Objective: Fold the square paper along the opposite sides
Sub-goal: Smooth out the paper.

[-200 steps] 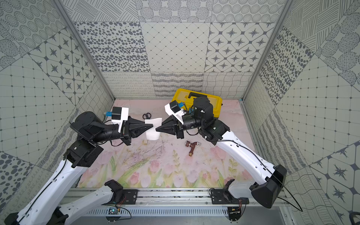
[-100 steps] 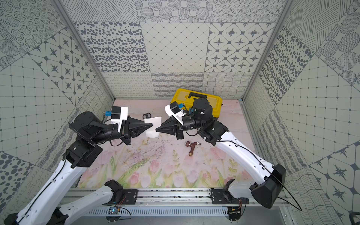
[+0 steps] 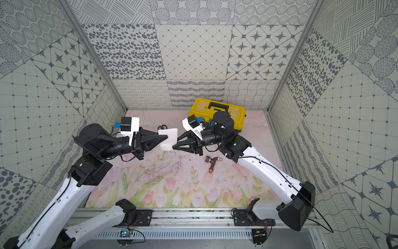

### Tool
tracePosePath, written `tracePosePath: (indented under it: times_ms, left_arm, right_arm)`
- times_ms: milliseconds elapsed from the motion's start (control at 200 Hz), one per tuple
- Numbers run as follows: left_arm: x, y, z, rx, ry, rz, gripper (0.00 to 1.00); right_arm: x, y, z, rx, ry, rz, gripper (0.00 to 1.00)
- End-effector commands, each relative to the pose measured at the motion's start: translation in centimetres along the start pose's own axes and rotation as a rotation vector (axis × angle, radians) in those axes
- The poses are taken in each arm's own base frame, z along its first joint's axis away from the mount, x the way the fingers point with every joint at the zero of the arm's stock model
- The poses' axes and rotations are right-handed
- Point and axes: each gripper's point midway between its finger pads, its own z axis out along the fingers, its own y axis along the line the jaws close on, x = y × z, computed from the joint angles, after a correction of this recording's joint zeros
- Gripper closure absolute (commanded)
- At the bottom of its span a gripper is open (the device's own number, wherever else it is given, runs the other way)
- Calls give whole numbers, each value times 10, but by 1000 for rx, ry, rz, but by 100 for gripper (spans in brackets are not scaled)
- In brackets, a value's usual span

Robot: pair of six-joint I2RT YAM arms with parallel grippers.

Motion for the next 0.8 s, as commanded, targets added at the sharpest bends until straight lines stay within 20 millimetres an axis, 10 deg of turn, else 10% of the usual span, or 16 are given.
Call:
tracePosePath:
  times_ms: [0,435,510,560,795]
  left_arm:
    - [-25,-4,-3,4,-73,72,100]
    - [-26,-4,-4,-3,-76,79,100]
    - [-26,-4,-4,-4,-76,79,100]
    - [-27,-4,-4,-5,-77,80,100]
    - [-27,-4,-5,-8,-77,83,100]
  right_arm:
    - [2,2,1,1,-2,-1,100]
    - [8,3,3,6,4,3,100]
    - [10,3,4,-2,7,2,83]
    - [12,1,4,8,8,10,100]
    - [13,5,4,-1,8,4,100]
